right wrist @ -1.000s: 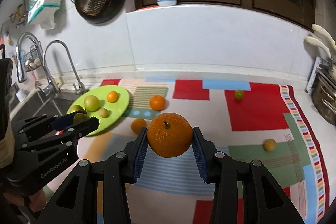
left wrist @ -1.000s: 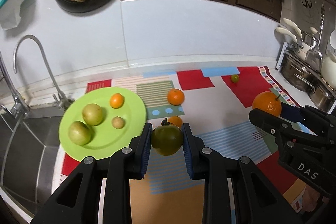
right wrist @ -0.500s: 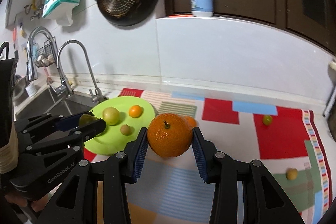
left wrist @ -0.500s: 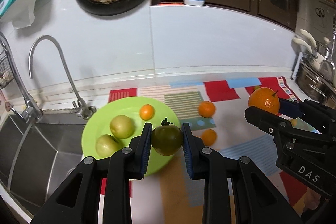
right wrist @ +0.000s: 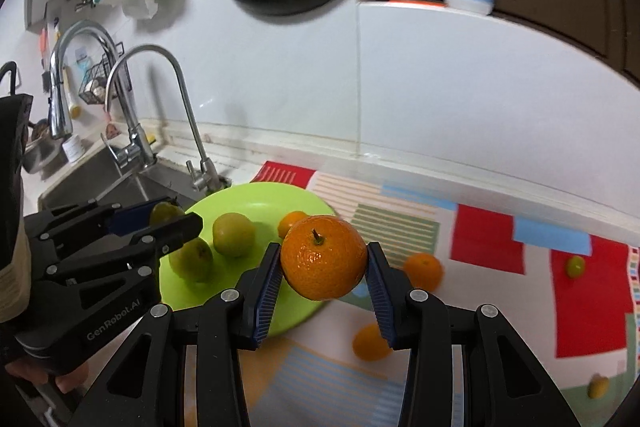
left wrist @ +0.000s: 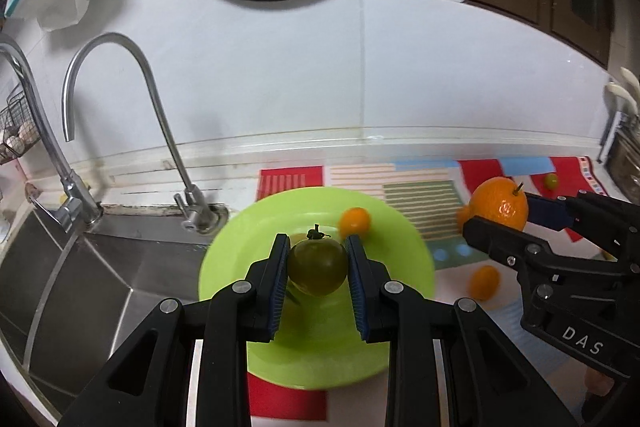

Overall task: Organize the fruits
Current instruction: 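Carry the green tomato and large orange over the green plate with both tools, then lower both fruits onto the green plate and open both tools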

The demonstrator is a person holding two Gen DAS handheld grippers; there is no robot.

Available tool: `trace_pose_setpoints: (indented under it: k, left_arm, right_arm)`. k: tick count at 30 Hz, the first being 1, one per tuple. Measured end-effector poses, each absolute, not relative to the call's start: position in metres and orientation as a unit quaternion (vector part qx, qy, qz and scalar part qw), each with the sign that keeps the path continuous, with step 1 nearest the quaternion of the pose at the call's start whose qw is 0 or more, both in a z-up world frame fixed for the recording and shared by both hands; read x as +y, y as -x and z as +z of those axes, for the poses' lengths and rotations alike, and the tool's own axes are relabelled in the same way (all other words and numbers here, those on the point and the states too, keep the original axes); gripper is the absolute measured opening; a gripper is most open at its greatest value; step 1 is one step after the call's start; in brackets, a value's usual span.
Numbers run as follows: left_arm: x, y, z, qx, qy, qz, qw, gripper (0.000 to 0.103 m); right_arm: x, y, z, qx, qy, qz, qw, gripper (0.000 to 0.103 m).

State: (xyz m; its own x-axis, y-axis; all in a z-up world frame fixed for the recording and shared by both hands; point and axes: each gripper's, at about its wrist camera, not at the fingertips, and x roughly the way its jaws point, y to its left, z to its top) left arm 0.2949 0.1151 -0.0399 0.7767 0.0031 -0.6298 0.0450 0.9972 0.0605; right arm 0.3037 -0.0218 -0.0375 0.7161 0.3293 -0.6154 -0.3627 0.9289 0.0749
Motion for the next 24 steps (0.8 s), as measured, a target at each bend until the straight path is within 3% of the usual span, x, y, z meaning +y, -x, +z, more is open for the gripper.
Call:
trace_pose_setpoints:
  k: [24]
  left_arm:
    - [0.14, -0.386, -0.086, 0.384, -0.039, -0.029, 0.922, 0.029]
  right_arm:
    - [0.024, -0.376, -0.095, 0.391, 0.031, 0.215, 0.894, 0.043]
